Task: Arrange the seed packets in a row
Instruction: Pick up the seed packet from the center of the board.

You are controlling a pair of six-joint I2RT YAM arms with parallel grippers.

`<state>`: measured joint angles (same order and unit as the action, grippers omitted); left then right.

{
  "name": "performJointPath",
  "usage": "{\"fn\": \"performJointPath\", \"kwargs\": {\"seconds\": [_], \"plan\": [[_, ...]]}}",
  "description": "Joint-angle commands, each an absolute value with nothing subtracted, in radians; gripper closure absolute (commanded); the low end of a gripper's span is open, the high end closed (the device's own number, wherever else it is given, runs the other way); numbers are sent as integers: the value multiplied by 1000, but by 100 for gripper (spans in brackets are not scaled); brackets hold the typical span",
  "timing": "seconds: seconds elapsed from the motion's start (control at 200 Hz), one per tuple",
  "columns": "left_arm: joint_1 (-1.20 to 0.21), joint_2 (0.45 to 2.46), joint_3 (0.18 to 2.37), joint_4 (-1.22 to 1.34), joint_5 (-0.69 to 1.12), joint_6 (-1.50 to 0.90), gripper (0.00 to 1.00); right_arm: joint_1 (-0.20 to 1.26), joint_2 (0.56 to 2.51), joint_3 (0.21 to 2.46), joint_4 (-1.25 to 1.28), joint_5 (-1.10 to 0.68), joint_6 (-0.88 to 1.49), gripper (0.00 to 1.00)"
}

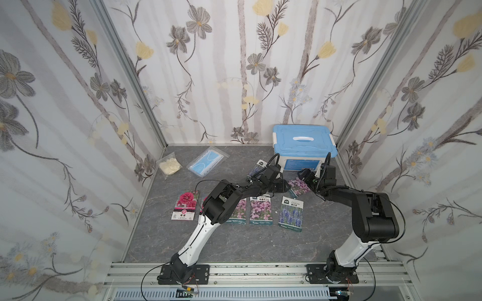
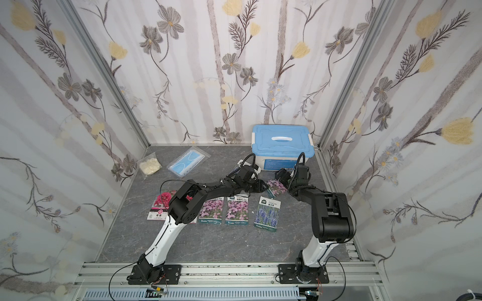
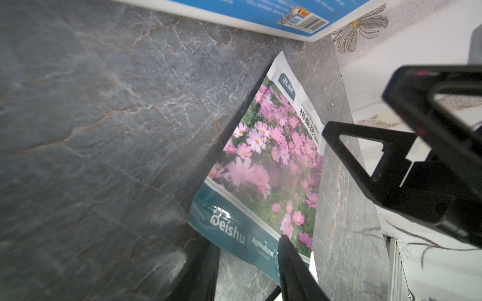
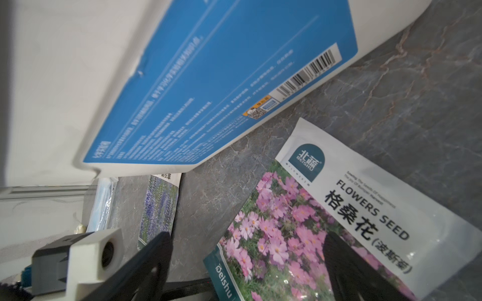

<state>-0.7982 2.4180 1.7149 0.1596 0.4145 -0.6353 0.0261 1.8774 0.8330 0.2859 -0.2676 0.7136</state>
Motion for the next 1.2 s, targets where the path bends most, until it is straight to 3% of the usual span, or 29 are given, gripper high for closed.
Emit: {"fn": "performJointPath", "kwargs": {"seconds": [0.0, 0.629, 0.904, 1.114, 1.194], "plan": [[-799, 2422, 1732, 159, 416, -632, 59, 34, 1889, 862, 248, -284, 721, 8], [-816, 2440, 1762, 161, 413, -634, 59, 112, 1937, 817, 260, -353, 789, 8], [-820, 2459, 1783, 157, 414, -636, 76, 112, 1918, 785, 308, -390, 822, 8], [-820, 2466, 1792, 152, 413, -632, 100, 112, 1901, 753, 333, -397, 830, 8], [-821, 2464, 1793, 150, 411, -629, 100, 112, 1886, 753, 336, -395, 830, 8]]}}
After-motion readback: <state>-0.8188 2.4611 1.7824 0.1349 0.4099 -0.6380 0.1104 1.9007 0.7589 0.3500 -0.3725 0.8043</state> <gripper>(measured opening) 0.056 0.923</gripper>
